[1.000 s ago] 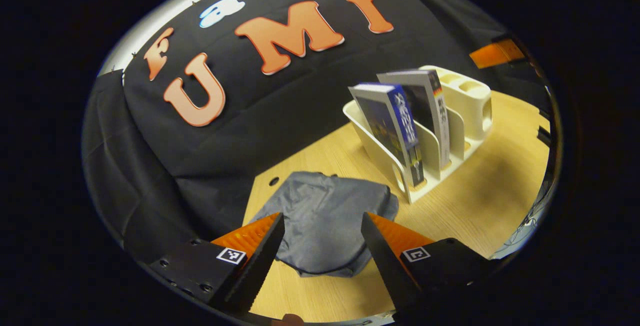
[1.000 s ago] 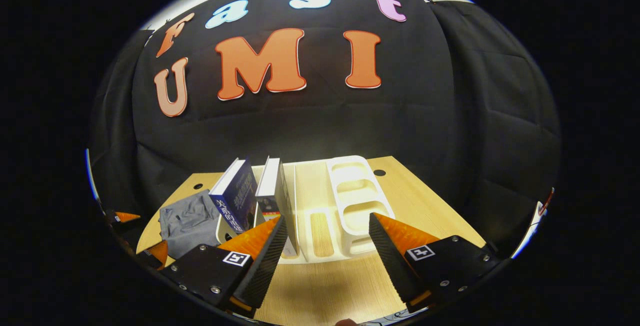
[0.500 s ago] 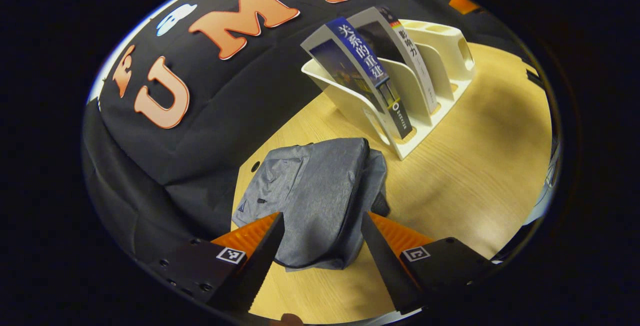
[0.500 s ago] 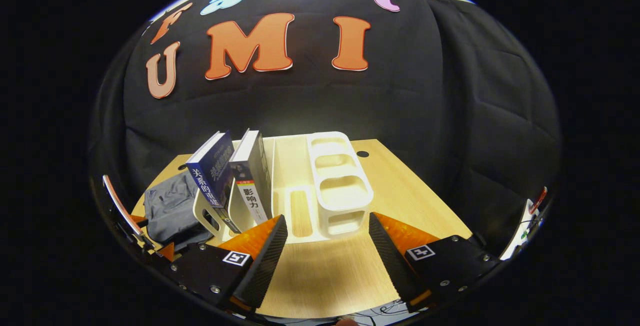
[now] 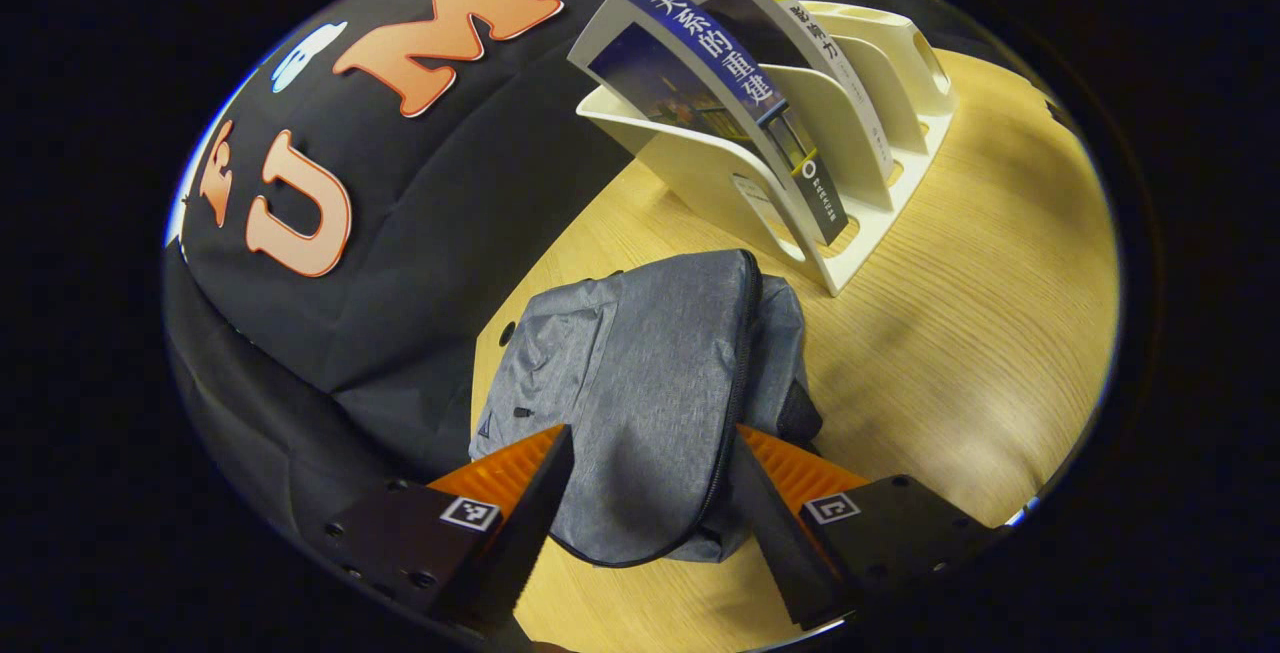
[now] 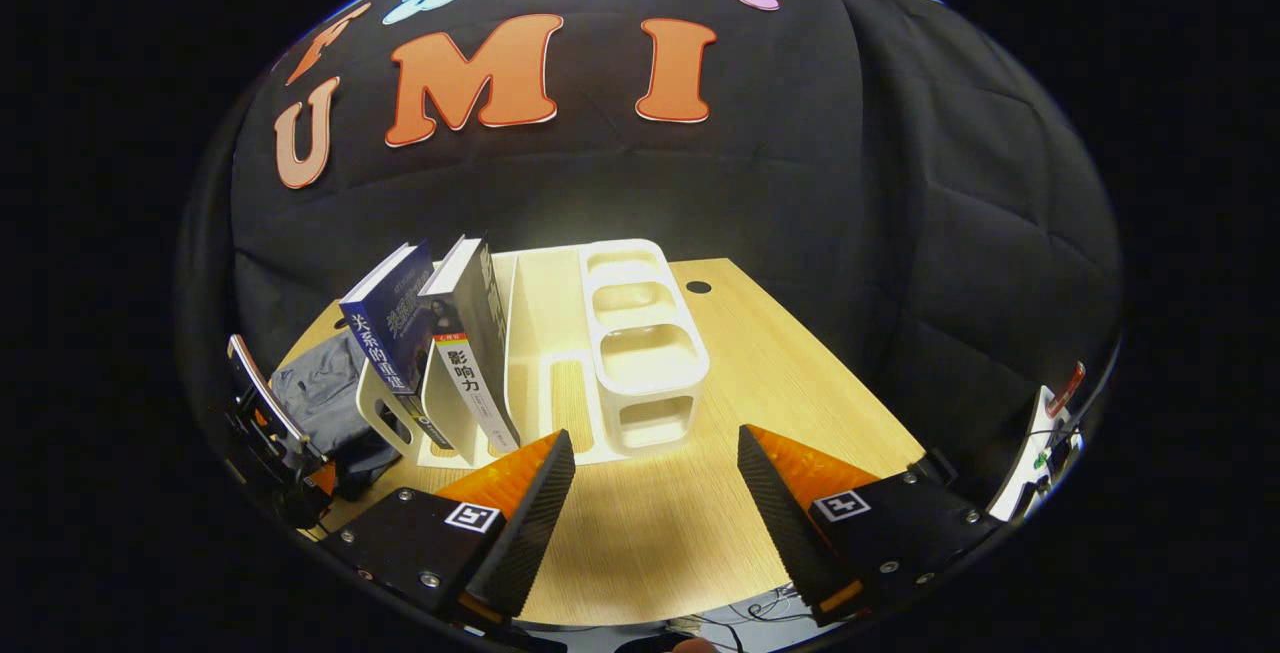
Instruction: Open the schoolbag, grab two books from the bookshelf and put them into the schoolbag.
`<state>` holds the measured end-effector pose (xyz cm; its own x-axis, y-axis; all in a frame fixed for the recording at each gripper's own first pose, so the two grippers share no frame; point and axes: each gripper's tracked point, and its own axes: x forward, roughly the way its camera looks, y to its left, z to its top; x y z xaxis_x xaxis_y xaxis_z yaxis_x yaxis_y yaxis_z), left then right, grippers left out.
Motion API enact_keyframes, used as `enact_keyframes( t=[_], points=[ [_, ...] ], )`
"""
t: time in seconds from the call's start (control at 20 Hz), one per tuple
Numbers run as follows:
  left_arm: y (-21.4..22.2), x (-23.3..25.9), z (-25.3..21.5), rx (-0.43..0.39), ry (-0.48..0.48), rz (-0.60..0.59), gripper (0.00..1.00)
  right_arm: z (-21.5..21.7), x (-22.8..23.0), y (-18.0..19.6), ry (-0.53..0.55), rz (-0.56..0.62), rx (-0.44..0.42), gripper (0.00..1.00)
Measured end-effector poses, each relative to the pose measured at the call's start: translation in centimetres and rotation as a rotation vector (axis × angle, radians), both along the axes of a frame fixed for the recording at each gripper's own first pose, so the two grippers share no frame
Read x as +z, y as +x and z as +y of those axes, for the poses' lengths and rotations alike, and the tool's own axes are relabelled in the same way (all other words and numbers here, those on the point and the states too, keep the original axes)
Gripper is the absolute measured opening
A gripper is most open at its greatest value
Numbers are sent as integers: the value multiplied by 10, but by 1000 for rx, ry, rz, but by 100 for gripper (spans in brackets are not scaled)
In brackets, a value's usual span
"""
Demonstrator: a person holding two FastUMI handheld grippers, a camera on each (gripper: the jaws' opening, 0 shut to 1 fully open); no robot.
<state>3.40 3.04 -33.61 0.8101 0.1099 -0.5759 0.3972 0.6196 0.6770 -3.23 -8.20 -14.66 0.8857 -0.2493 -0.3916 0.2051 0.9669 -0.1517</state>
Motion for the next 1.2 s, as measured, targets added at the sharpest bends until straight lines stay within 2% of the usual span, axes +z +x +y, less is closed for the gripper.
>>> enact_keyframes(
  t=[0.05,0.15,0.3,0.35,0.55,0.8,1.2],
  points=[
    [0,2,-1,-1,-7,0,90,0,0,0,2,2,0,98],
    [1,7,-3,6,-9,-9,55,4,1,1,5,1,7,98],
    [-1,4,-10,7,-16,34,27,9,3,1,18,0,20,98],
    [-3,-2,-7,18,-19,59,8,11,5,1,29,-3,26,98],
    [-6,7,-5,56,-89,151,3,13,14,6,81,-24,36,98],
    [5,41,2,51,-193,232,1,23,15,6,144,-19,40,98],
    [38,119,27,14,-231,198,1,35,24,8,210,-41,14,98]
  ],
)
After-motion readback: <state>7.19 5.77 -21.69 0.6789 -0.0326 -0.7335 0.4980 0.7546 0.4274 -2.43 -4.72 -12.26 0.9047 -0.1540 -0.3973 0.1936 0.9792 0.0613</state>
